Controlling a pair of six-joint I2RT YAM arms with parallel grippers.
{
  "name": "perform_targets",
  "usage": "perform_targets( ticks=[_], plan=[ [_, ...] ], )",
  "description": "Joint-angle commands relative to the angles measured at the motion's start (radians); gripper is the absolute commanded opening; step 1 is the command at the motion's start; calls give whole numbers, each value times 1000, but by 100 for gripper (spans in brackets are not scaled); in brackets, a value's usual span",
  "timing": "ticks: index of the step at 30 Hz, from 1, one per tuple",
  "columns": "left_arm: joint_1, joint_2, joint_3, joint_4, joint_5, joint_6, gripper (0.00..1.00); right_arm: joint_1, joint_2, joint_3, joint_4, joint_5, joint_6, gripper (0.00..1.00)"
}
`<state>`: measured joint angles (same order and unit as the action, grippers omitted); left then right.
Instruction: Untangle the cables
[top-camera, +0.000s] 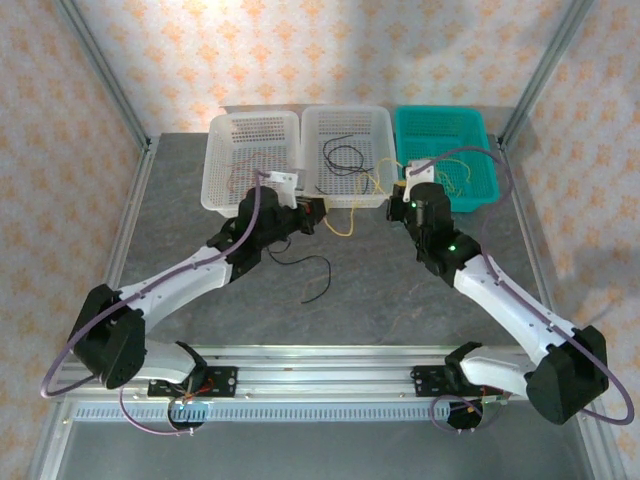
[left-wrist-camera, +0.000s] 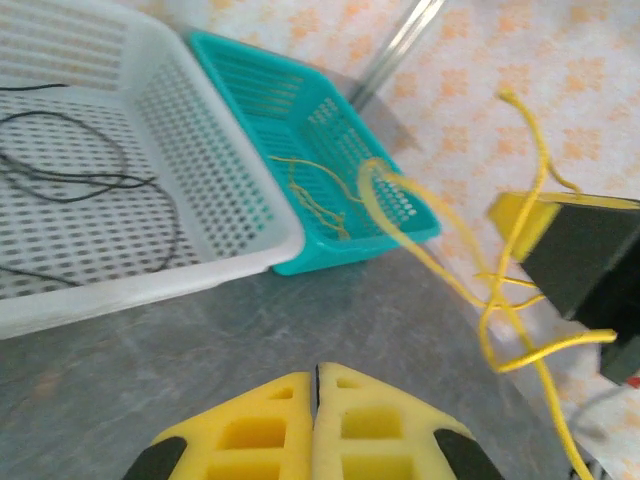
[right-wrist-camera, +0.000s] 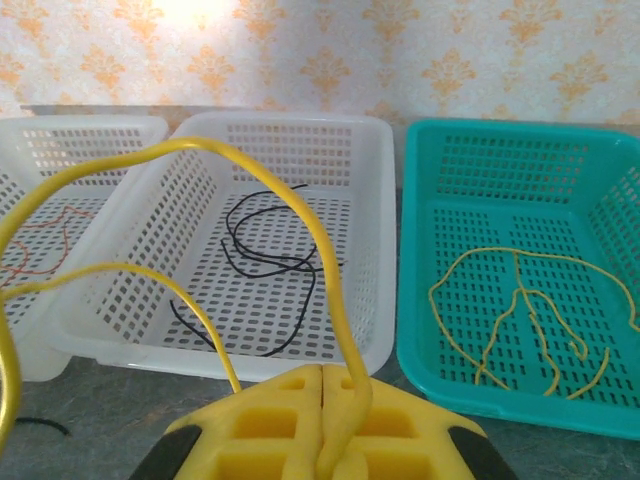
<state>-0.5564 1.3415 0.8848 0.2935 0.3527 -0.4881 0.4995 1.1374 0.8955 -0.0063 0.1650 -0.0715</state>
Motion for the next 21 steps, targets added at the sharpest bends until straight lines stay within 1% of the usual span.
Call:
perform_targets(
  ticks=[1,10,15,21],
  plan=[
    [36,-51,-35,-47,-41,21,0,-21,-21,-7,4,79,21,0],
    [106,-158,-129,-102,-69,28,0,-100,-10,10,-58,154,83,0],
    [143,-197,-148,-134,-97,28,0,-114,-2,16,-78,181,85,0],
    [177,-223,-160,-166,-123,34,0,-139,33,31,-132,224,130,0]
  ],
)
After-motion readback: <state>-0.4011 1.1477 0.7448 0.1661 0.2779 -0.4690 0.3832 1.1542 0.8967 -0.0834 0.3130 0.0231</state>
